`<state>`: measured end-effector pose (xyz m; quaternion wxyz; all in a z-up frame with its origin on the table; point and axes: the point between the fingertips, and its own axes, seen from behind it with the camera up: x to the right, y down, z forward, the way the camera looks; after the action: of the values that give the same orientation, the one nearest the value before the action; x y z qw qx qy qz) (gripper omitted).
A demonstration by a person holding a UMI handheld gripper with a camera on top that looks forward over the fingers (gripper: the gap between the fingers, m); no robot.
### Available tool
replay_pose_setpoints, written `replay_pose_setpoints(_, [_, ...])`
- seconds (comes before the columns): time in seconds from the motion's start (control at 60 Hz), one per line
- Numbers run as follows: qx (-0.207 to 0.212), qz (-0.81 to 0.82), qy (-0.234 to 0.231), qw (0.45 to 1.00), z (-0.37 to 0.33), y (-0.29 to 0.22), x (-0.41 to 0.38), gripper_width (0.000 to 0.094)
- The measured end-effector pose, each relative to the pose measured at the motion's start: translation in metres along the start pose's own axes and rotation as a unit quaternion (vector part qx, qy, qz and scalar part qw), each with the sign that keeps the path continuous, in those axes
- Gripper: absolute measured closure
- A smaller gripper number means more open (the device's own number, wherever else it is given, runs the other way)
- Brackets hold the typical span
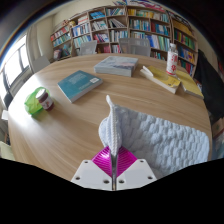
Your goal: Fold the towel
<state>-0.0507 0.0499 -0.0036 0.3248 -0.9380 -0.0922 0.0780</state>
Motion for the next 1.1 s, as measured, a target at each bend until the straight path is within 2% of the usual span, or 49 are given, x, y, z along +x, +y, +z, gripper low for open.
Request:
replay_pose_setpoints(0.25, [0.077,0.095,-0.029,0.992,-0.106,-0.072,0.042,0.0905])
replay_pose_setpoints(0.333, [0.09,0.129,-0.013,0.988,-0.135,-0.071,0.087,0.0901])
replay_pose_setpoints(0.417, [0.079,0.138,0.029,0.987,-0.141,-0.048,0.144,0.09])
replay_pose_setpoints(0.55, [0.016,0.162,0.09,0.983,-0.12,0.011,0.208,0.0897])
replay_pose_setpoints(0.667, [-0.015,0.165,0.109,0.98,-0.091,0.05,0.232,0.0896])
replay_pose_setpoints(0.75, [-0.01,0.181,0.11,0.977,-0.093,0.049,0.236,0.0882])
replay_pose_setpoints(0.8, [-0.012,0.19,0.117,0.975,-0.095,0.049,0.238,0.0823])
replay_pose_setpoints(0.85, [-0.01,0.197,0.127,0.972,-0.101,0.048,0.24,0.0696])
replay_pose_setpoints(0.9, [-0.007,0.2,0.141,0.969,-0.117,0.043,0.243,0.0488])
replay_pose_setpoints(0.917, [-0.002,0.199,0.146,0.969,-0.122,0.042,0.242,0.0347])
replay_pose_setpoints(0.983, [0.023,0.183,0.165,0.969,-0.144,0.032,0.241,0.007])
replay_pose_setpoints(1.033, [0.036,0.173,0.179,0.968,-0.167,0.029,0.24,0.0114])
replay_pose_setpoints(1.1, [0.041,0.172,0.198,0.964,-0.198,0.033,0.235,0.0103])
